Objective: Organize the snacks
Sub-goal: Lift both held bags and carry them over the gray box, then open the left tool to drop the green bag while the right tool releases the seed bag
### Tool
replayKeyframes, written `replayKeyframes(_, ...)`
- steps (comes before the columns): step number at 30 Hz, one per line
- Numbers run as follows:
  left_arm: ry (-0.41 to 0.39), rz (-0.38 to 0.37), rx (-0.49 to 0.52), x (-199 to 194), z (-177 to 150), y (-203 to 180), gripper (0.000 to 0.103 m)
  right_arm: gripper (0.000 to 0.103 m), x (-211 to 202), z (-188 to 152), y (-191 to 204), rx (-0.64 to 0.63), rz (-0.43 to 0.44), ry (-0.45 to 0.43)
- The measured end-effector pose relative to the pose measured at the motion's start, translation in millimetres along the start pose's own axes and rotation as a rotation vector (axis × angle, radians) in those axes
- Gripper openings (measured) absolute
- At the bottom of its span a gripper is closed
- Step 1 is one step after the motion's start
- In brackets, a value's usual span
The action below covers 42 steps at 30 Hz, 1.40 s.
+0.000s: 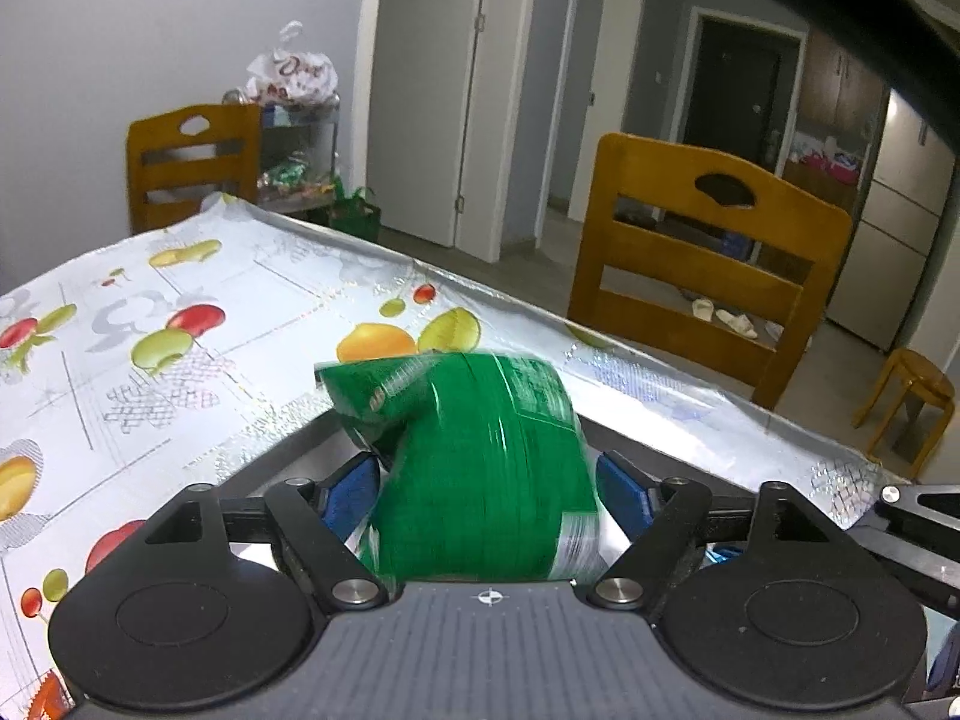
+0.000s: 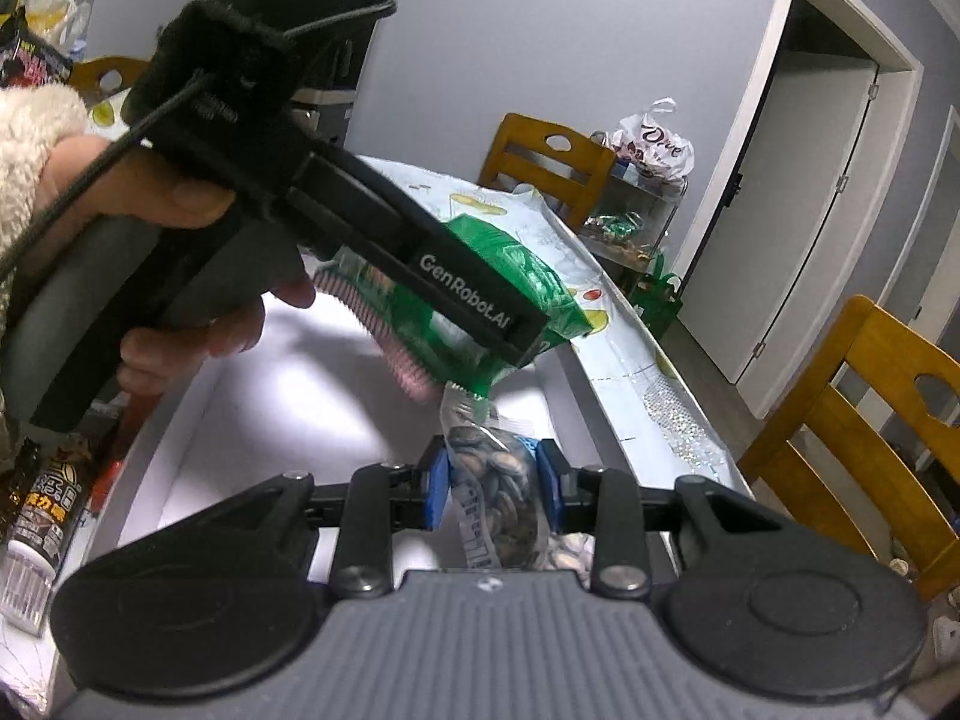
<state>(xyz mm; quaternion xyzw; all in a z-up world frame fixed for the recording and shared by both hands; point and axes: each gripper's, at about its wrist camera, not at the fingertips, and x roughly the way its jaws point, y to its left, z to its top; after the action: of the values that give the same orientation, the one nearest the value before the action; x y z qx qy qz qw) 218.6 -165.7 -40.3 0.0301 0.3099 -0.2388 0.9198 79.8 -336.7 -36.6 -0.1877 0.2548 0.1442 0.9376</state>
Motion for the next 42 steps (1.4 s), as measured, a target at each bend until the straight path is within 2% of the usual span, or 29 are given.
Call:
replayKeyframes(1, 0.012, 0.003, 0.014, 1, 0, -2, 0.088, 0.030, 0, 0, 2, -0.007, -0.004, 0.003)
replayKeyframes(4, 0.015, 0.006, 0.036, 0, -2, -6, 0.089, 0.030, 1, 1, 5, -0.029, -0.010, 0.012)
replayKeyframes(13, -0.073, 0.019, 0.031, -26, -2, -9, 0.099, 0.030, 6, 5, 6, -0.024, -0.016, 0.030)
replayKeyframes(23, -0.131, 0.014, 0.040, -46, -1, -18, 0.101, 0.031, 2, 11, 0, 0.044, -0.026, 0.036)
replayKeyframes(26, -0.144, 0.005, 0.034, -54, -2, -20, 0.101, 0.038, 1, 13, -3, 0.074, -0.027, 0.037)
replayKeyframes(28, -0.157, 0.005, 0.038, -60, -2, -21, 0.102, 0.057, -3, 13, -4, 0.097, -0.020, 0.031)
replayKeyframes(31, -0.182, 0.021, 0.038, -71, -4, -23, 0.103, 0.080, -12, 16, -4, 0.118, -0.016, 0.004)
replayKeyframes(33, -0.198, 0.029, 0.026, -78, -5, -24, 0.103, 0.087, -18, 17, -2, 0.123, -0.019, -0.019)
replayKeyframes(37, -0.217, 0.018, -0.007, -94, -9, -23, 0.103, 0.090, -26, 16, -1, 0.124, -0.019, -0.025)
replayKeyframes(42, -0.233, 0.032, -0.003, -107, -14, -22, 0.103, 0.090, -31, 15, 0, 0.142, -0.014, 0.000)
